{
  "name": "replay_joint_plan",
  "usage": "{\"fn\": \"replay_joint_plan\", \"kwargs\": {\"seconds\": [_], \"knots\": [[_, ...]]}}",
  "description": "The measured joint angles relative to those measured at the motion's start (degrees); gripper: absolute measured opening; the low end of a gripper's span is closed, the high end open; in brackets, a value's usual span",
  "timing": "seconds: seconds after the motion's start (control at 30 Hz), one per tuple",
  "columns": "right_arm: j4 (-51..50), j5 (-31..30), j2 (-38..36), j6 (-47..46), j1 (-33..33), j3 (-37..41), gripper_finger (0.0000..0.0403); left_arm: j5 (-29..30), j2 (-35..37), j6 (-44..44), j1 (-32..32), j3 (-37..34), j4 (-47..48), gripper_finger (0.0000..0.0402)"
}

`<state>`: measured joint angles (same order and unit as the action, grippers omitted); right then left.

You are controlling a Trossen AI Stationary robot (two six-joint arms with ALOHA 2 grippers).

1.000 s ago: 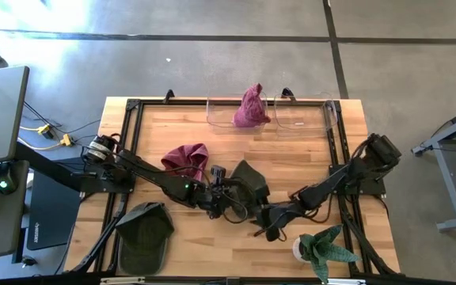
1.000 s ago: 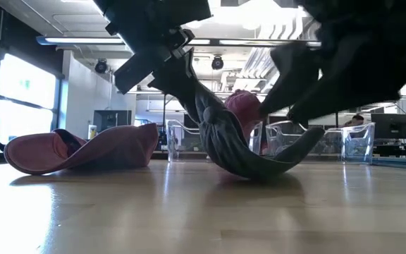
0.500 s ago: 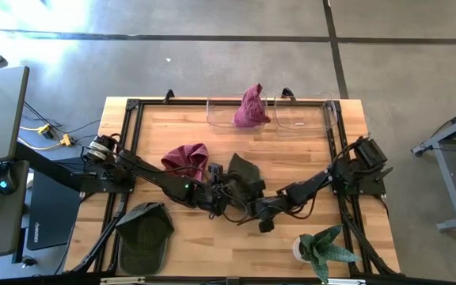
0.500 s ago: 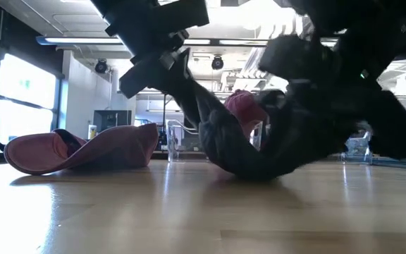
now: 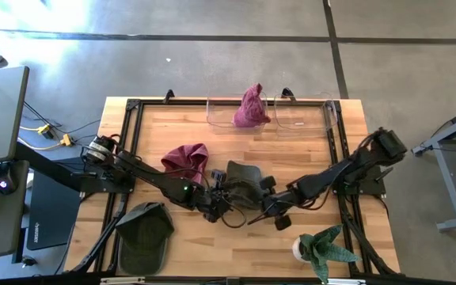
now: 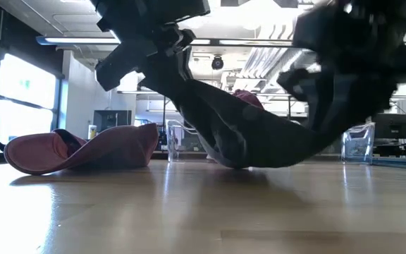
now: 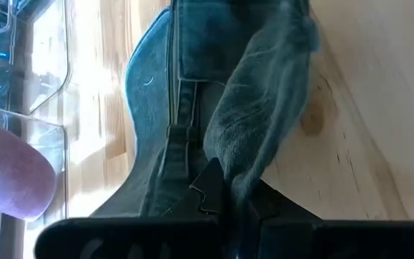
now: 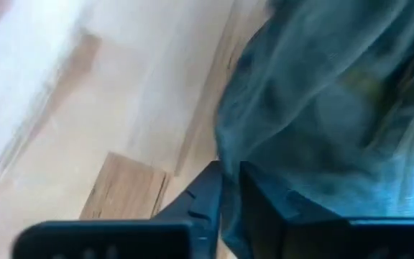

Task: Pick & Place hat
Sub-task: Put the top black cap into the right transparent bin

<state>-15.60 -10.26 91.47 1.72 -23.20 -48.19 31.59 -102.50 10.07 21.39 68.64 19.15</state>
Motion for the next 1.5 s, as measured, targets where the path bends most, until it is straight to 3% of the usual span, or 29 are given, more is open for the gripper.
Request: {"fn": "replay_joint_plan", "kwargs": {"seconds": [0.23,0.37,0.47,0.6,0.87,1.0,1.17,1.37,1.5], "knots": [[3.85,0.04,-3.42,-1.64,0.33,0.40,0.0164,-0.68,0.00,0.02,0.00,0.00,-2.43,0.0001],[13.05,1.12,-0.89,-1.79,-0.42,0.38,0.0231,-1.05,0.00,-0.04,-0.02,0.00,-3.18,0.0001],[17.88,-1.16,1.84,-1.91,-1.13,0.36,0.0258,-1.07,0.00,-0.07,0.00,0.00,-3.59,0.0001],[13.98,-5.46,2.00,-1.84,-2.00,0.36,0.0263,-1.06,0.00,-0.30,0.00,0.00,-4.71,0.0001],[-3.09,-14.22,-6.35,-7.81,-2.27,0.36,0.0263,1.61,0.00,-2.83,-0.02,-0.02,-8.02,0.0001],[-0.45,-14.14,-10.56,-11.71,-2.42,0.30,0.0263,4.31,0.00,-4.62,-0.06,-0.02,-12.69,0.0001],[6.89,-11.02,-9.42,-11.49,-3.74,0.23,0.0263,5.22,0.00,-6.44,-0.07,-0.02,-15.87,0.0001],[12.67,-16.84,-4.40,-10.33,-5.88,0.23,0.0263,5.42,0.00,-7.95,-0.06,-0.02,-16.06,0.0001],[10.84,-21.11,-5.15,-9.30,-6.03,0.25,0.0263,5.37,0.00,-9.14,-0.60,-0.02,-16.06,0.0001]]}}
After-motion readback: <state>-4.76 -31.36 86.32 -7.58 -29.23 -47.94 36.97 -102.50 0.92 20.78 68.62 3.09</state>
